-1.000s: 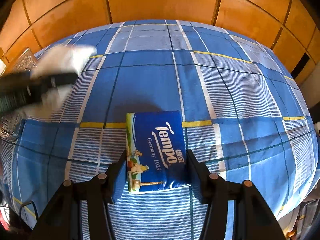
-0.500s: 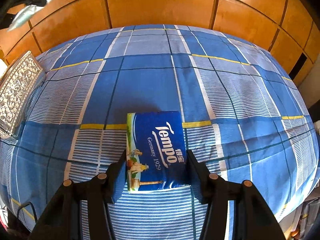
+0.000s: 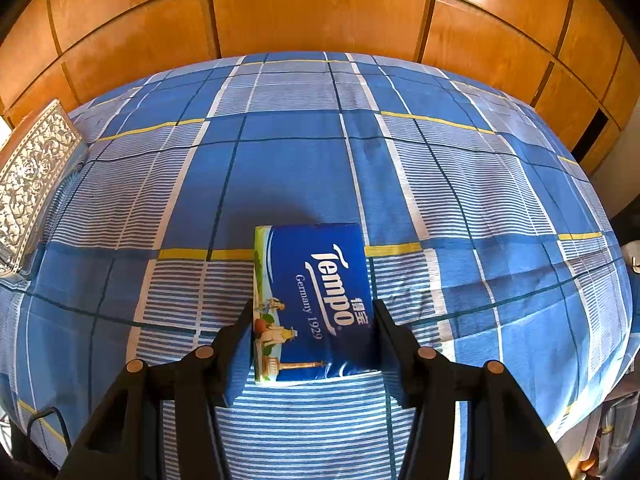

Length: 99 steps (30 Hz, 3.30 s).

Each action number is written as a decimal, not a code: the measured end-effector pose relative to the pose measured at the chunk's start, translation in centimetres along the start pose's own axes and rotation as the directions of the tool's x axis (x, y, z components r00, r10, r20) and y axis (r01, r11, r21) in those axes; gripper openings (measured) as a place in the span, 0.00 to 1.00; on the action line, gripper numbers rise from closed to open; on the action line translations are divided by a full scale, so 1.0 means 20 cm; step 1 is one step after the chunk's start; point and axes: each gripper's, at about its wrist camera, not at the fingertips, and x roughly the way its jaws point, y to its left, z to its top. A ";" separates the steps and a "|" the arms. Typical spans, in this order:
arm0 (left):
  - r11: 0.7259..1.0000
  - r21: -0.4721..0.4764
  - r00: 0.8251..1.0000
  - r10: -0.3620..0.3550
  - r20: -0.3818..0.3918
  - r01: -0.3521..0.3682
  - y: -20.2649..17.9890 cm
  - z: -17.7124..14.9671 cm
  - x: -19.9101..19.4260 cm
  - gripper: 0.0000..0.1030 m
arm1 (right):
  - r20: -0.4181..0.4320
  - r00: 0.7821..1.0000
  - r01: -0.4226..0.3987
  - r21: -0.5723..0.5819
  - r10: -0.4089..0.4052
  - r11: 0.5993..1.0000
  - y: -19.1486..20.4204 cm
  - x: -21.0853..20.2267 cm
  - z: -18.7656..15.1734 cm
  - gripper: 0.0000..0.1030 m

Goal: Organize soft objects
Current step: 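Carry the wet-wipe pack into the gold tray and open the left gripper, then carry the Tempo tissue pack into the gold tray and open the right gripper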

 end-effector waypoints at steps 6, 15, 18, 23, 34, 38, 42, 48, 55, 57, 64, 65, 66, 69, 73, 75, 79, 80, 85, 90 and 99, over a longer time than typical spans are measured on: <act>0.989 -0.133 0.997 0.064 -0.033 -0.068 0.44 -0.35 -0.09 0.50 | -0.001 1.000 0.031 0.000 -0.031 1.000 0.03 0.00 0.00 0.52; 0.937 -0.309 0.986 0.140 -0.092 -0.162 0.85 -0.80 -0.23 0.50 | -0.005 0.997 0.075 0.013 -0.075 0.997 0.06 0.00 0.00 0.52; 0.923 -0.342 0.983 0.143 -0.117 -0.176 0.91 -0.89 -0.22 0.50 | -0.011 0.996 0.089 0.017 -0.089 0.996 0.07 0.01 0.01 0.52; 0.928 -0.333 0.983 0.133 -0.124 -0.167 0.92 -0.85 -0.15 0.51 | -0.018 0.995 0.103 0.022 -0.103 0.994 0.08 0.00 0.01 0.52; 0.937 -0.276 0.969 0.166 -0.182 -0.213 0.89 -0.70 0.20 0.54 | -0.031 0.990 0.141 0.023 -0.140 0.990 0.11 0.00 0.01 0.51; 0.939 -0.262 0.971 0.188 -0.151 -0.222 0.87 -0.70 0.15 0.64 | -0.033 0.988 0.149 0.022 -0.148 0.989 0.12 0.00 0.01 0.51; 0.951 -0.221 0.976 0.201 -0.088 -0.216 0.79 -0.71 0.02 0.68 | -0.032 0.988 0.151 0.019 -0.150 0.988 0.13 0.01 0.02 0.51; 0.975 -0.148 0.985 0.171 0.008 -0.168 0.61 -0.74 -0.20 0.71 | -0.025 0.990 0.141 0.037 -0.140 0.989 0.12 0.01 0.02 0.51; 0.988 -0.063 0.987 0.143 0.079 -0.139 0.43 -0.77 -0.38 0.71 | -0.027 0.995 0.102 0.041 -0.101 0.994 0.12 0.01 0.05 0.51; 0.990 -0.047 0.986 0.137 0.093 -0.133 0.40 -0.78 -0.41 0.71 | -0.029 0.996 0.085 0.033 -0.084 0.996 0.14 0.02 0.08 0.51; 0.993 -0.029 0.988 0.113 0.101 -0.111 0.33 -0.81 -0.47 0.71 | -0.017 1.000 0.018 -0.012 -0.018 1.000 0.27 0.01 0.17 0.51; 0.994 -0.030 0.989 0.112 0.101 -0.109 0.33 -0.81 -0.48 0.71 | -0.010 1.000 0.015 -0.019 -0.015 1.000 0.29 0.00 0.18 0.51; 0.994 -0.029 0.989 0.111 0.101 -0.109 0.33 -0.81 -0.48 0.71 | -0.002 1.000 0.009 -0.026 -0.009 1.000 0.31 -0.01 0.19 0.51; 0.994 -0.029 0.989 0.110 0.098 -0.107 0.33 -0.82 -0.48 0.71 | 0.015 1.000 -0.004 -0.053 0.005 0.999 0.38 -0.03 0.24 0.51; 0.994 -0.029 0.989 0.110 0.095 -0.107 0.33 -0.83 -0.48 0.71 | 0.029 0.999 -0.027 -0.069 0.029 0.997 0.44 -0.05 0.29 0.51; 0.994 -0.033 0.990 0.109 0.091 -0.106 0.34 -0.84 -0.48 0.71 | 0.041 0.998 -0.054 -0.064 0.057 0.997 0.46 -0.08 0.32 0.51; 0.994 -0.038 0.991 0.108 0.081 -0.105 0.35 -0.86 -0.47 0.71 | 0.101 0.990 -0.085 -0.117 0.097 0.990 0.57 -0.20 0.41 0.51; 0.994 -0.040 0.991 0.108 0.079 -0.106 0.35 -0.86 -0.47 0.71 | 0.118 0.986 -0.098 -0.136 0.114 0.986 0.61 -0.24 0.43 0.51; 0.990 -0.079 0.991 0.119 0.063 -0.114 0.43 -0.87 -0.46 0.71 | 0.197 0.936 -0.228 -0.294 0.292 0.928 0.91 -0.51 0.50 0.51; 0.972 -0.149 0.980 0.192 0.051 -0.183 0.62 -0.89 -0.48 0.71 | 0.177 0.847 -0.335 -0.555 0.502 0.761 1.37 -0.77 0.42 0.51; 0.913 -0.295 0.956 0.294 -0.002 -0.281 0.93 -0.98 -0.49 0.73 | -0.133 0.818 -0.469 -0.717 0.559 0.516 2.22 -0.57 0.11 0.52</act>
